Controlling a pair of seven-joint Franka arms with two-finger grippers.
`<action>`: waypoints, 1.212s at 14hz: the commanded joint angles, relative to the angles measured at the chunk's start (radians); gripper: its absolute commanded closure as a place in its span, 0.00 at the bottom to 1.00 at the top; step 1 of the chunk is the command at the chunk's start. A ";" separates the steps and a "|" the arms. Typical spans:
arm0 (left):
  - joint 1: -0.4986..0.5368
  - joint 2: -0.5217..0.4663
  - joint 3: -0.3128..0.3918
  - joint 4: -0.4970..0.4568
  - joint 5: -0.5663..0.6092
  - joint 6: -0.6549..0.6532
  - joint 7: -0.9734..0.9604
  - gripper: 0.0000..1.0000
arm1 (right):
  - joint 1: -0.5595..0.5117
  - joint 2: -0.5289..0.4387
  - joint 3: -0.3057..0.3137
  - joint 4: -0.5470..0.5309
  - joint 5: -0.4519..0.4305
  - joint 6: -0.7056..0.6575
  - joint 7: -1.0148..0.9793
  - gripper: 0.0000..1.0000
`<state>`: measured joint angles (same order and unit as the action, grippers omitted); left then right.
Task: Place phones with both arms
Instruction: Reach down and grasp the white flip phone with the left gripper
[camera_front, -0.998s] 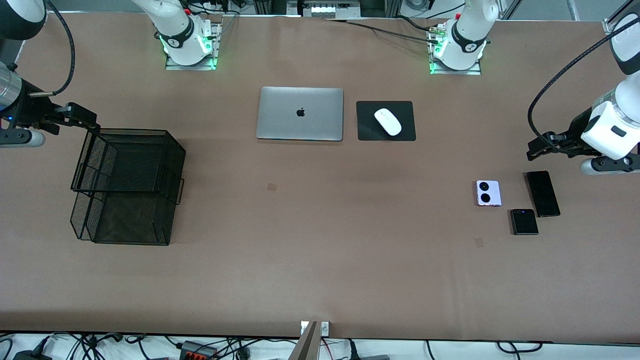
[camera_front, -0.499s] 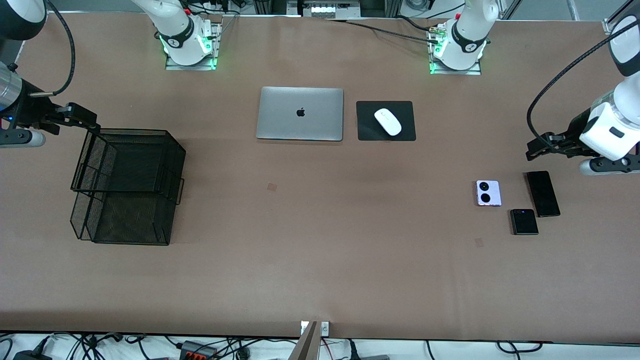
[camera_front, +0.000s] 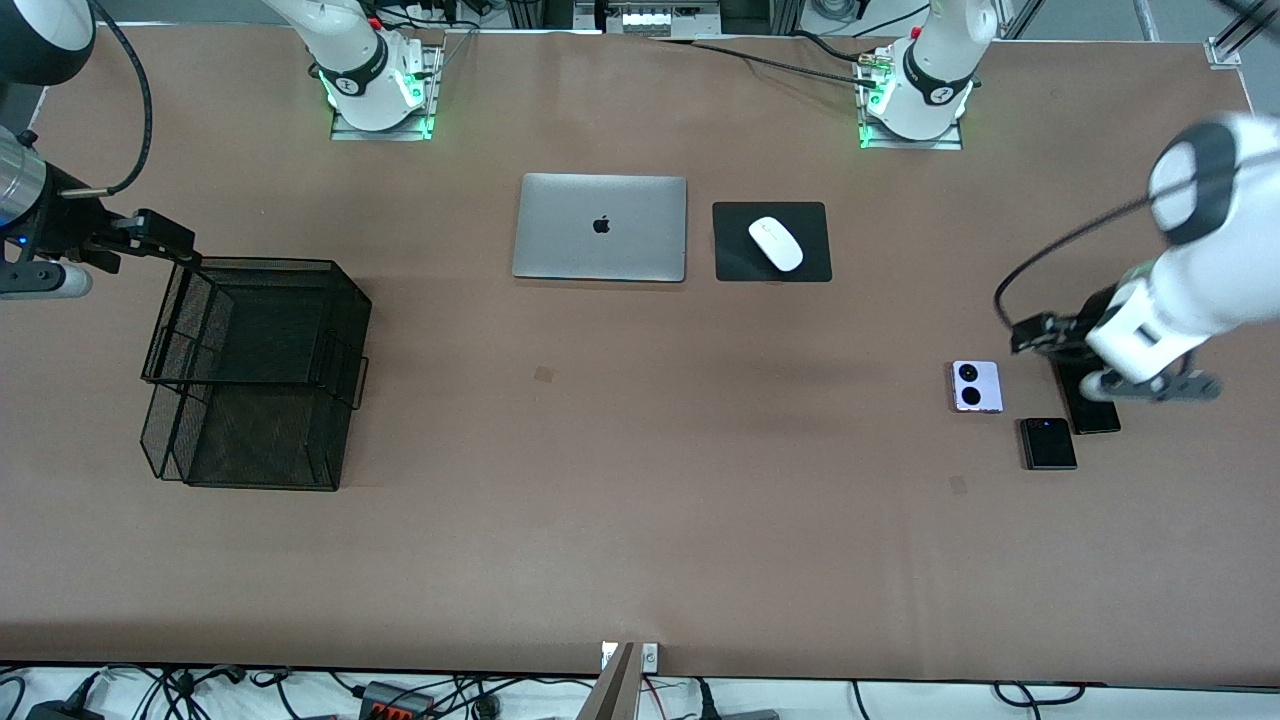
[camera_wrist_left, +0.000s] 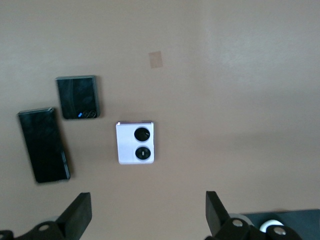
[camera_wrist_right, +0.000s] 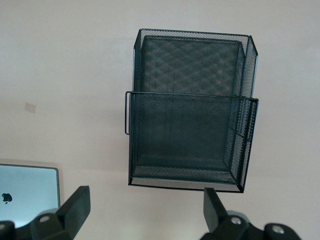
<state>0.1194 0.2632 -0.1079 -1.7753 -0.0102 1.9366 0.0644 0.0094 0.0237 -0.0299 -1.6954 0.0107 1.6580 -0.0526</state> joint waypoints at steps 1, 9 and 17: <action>0.006 0.065 0.004 -0.033 -0.025 0.124 0.098 0.00 | -0.011 0.007 0.010 -0.004 -0.012 0.014 0.004 0.00; 0.054 0.122 0.004 -0.259 -0.017 0.519 0.340 0.00 | -0.006 0.016 0.010 -0.003 -0.012 0.019 0.003 0.00; 0.074 0.194 0.004 -0.360 -0.024 0.674 0.231 0.00 | -0.006 0.016 0.010 -0.003 -0.012 0.019 0.003 0.00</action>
<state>0.1882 0.4651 -0.1013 -2.1174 -0.0113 2.5987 0.3415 0.0093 0.0458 -0.0288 -1.6958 0.0107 1.6737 -0.0526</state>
